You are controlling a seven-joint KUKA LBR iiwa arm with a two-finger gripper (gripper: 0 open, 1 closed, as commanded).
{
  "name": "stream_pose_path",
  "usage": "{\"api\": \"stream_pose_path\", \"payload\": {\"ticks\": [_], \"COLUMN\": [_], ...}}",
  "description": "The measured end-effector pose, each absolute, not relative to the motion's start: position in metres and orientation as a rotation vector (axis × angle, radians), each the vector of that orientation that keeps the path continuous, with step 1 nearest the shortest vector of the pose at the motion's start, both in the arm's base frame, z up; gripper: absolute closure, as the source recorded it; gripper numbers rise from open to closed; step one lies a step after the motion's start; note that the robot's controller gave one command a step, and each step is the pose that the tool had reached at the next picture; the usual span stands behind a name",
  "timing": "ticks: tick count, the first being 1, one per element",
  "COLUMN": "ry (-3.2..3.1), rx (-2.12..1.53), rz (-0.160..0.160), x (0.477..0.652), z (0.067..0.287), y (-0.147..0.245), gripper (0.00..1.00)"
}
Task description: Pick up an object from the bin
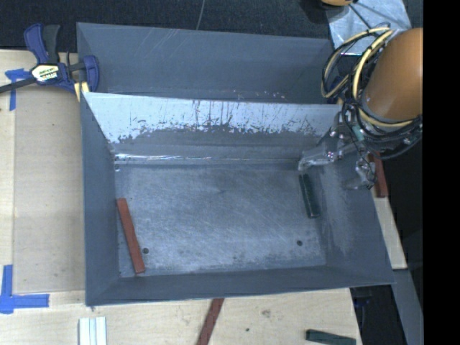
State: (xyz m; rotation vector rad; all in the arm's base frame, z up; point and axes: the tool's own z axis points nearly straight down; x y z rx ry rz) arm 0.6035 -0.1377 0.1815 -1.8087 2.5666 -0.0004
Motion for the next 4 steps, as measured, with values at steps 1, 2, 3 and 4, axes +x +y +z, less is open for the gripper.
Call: {"api": "stream_pose_path", "payload": {"ticks": [1, 2, 3, 4], "ry": [2.368, 2.011, 2.011, 2.040], "rx": [-2.053, -2.391, -2.391, -2.384], "rz": [-0.006, 0.007, 0.008, -0.008], "x": [0.596, 0.603, 0.603, 0.589], "z": [0.126, 0.075, 0.075, 0.269], "y": [-0.137, -0.131, -0.130, -0.146], "gripper": [0.00, 1.00, 1.00, 1.00]}}
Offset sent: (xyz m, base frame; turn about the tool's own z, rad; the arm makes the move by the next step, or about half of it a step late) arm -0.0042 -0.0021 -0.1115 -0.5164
